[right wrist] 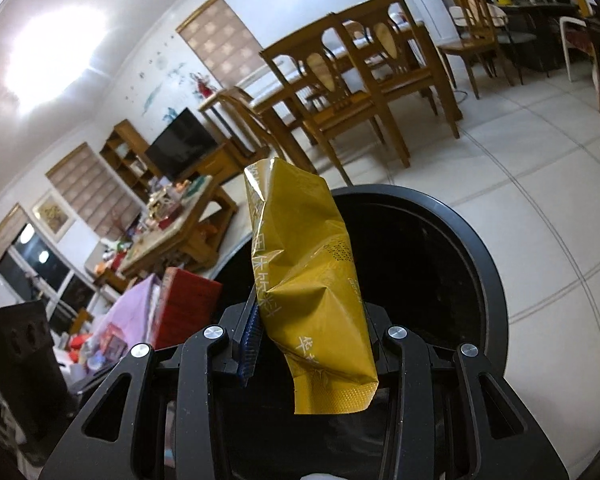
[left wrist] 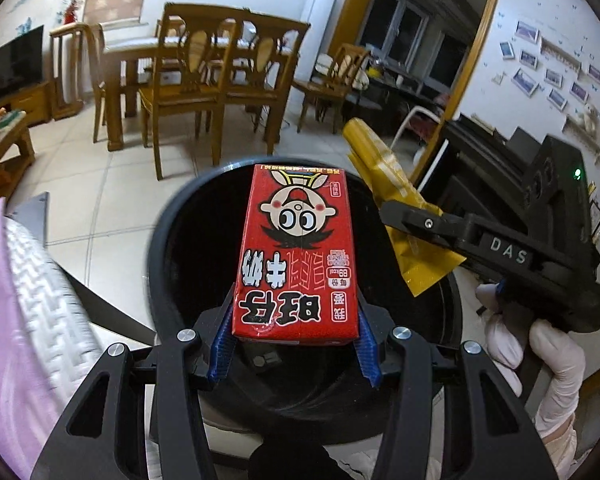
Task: Collect trash
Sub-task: 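Carry the red box and yellow bag over the trash bin with both tools, then open both tools to drop the red box and yellow bag into the bin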
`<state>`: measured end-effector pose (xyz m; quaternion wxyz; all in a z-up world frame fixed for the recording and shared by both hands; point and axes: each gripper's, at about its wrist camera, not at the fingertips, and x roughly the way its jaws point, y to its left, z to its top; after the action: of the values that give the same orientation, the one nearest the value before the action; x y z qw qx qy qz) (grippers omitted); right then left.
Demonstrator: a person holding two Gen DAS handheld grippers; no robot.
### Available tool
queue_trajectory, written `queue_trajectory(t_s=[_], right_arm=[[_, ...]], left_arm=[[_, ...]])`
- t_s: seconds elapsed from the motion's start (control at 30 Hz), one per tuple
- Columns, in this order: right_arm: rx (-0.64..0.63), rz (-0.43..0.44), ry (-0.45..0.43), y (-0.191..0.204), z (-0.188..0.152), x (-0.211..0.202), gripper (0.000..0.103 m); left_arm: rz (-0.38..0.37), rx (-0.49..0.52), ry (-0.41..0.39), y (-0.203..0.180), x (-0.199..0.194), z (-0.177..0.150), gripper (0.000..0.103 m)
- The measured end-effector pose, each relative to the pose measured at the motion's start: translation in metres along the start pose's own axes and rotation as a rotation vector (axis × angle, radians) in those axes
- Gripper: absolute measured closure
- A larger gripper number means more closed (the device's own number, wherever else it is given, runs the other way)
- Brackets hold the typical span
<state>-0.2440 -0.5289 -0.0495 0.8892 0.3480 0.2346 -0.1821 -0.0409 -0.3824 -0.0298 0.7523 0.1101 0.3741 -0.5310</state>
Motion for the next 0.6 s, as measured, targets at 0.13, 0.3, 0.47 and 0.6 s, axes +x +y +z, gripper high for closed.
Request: queue_trajectory(t_s=[0.13,0.3,0.47,0.6], right_arm=[[0.000,-0.025,0.029,0.004,-0.001,0.012,0.065],[-0.003,-0.039,0.045,0.009,-0.003,0.021,0.065],[0.002,-0.046,0.053,0.011,-0.003,0.026,0.065],[-0.002,-0.051,0.055,0.015,-0.003,0.028,0.064]], left_arm=[[0.013,-0.003,0.041,-0.003,0.012,-0.001,0.053],[0.029,0.010,0.075,-0.007,0.020,0.001,0.053],[0.045,0.021,0.091,-0.011,0.025,0.002,0.053],[0.051,0.027,0.101,-0.015,0.029,0.005,0.053]])
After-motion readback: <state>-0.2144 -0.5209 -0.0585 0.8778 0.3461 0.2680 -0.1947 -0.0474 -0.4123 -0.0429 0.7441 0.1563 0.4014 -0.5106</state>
